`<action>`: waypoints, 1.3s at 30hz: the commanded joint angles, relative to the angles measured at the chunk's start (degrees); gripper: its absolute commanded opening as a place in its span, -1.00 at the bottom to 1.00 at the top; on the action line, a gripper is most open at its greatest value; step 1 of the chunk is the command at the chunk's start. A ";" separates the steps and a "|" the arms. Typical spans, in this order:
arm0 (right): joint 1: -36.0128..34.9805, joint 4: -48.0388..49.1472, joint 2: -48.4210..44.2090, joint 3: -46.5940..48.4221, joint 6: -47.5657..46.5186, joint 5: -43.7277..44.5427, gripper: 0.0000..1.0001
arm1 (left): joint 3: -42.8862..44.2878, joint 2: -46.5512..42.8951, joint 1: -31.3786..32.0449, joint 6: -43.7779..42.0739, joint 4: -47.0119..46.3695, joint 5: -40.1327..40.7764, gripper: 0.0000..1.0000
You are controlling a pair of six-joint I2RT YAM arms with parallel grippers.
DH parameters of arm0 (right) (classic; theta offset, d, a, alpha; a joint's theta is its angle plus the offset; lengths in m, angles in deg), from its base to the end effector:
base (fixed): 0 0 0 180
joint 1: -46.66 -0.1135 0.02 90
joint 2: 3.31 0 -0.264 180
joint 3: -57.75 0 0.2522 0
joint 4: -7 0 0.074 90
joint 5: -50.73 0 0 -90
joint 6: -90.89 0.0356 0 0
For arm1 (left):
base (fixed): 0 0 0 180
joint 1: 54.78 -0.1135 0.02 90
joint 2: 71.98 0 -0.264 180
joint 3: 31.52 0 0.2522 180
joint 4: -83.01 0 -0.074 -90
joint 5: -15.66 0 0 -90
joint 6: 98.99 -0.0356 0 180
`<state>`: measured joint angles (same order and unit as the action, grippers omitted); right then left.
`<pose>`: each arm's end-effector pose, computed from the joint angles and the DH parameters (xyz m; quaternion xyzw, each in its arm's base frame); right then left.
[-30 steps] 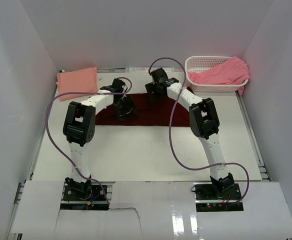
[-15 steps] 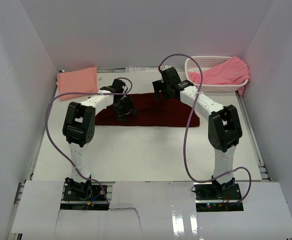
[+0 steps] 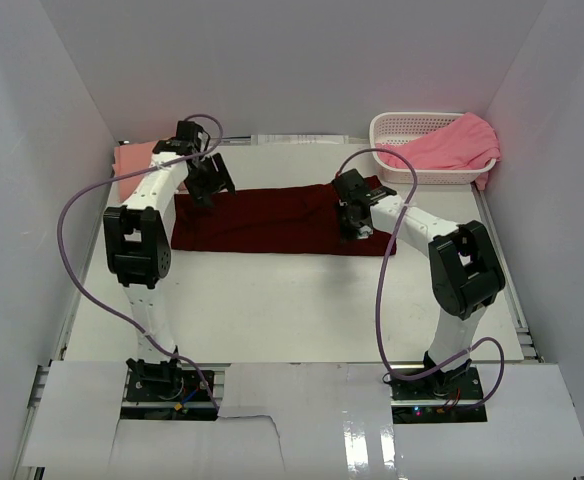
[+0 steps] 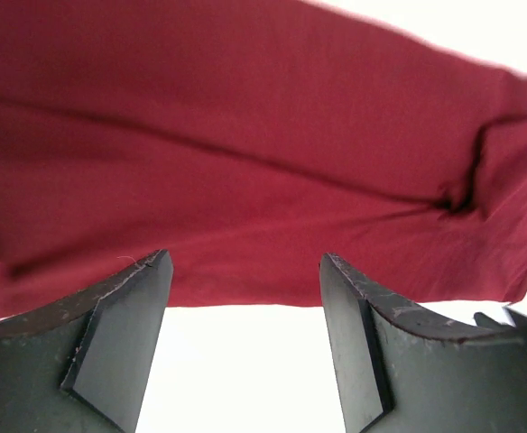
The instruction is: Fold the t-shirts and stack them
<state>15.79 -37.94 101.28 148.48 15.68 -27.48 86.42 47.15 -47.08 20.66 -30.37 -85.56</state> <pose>0.3365 0.1927 0.2155 -0.1067 0.9525 0.0126 0.2849 0.4369 -0.0661 0.2380 -0.1675 0.9623 -0.1522 0.1507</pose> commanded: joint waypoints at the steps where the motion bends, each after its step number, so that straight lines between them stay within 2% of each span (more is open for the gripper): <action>1: 0.02 -1.08 -2.12 -2.69 3.84 -0.98 -0.69 | 5.93 -2.86 0.20 -4.68 1.98 0.58 0.54; 2: 0.11 -1.08 -1.85 -3.05 4.02 -0.98 -0.84 | 6.55 -2.24 0.21 -5.30 1.98 1.46 0.54; 15: 1.16 -1.78 0.34 -4.81 6.30 0.08 -0.85 | 7.44 7.25 0.12 -10.22 -0.13 12.17 0.51; 28: 5.65 -1.52 5.79 -3.67 6.66 -0.89 -0.85 | 9.73 12.79 0.12 -9.88 -0.30 17.02 0.50; 33: 7.93 -1.69 8.43 -1.04 6.31 -1.33 -0.85 | 7.53 12.35 0.20 -9.52 -0.13 17.99 0.50; 39: 9.78 -2.48 11.41 2.57 5.69 -2.21 -0.85 | 0.16 8.24 0.73 -7.68 0.40 20.53 0.50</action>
<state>24.20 -40.36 109.28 149.90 21.71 -30.72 90.86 58.80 -46.55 11.81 -31.77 -68.16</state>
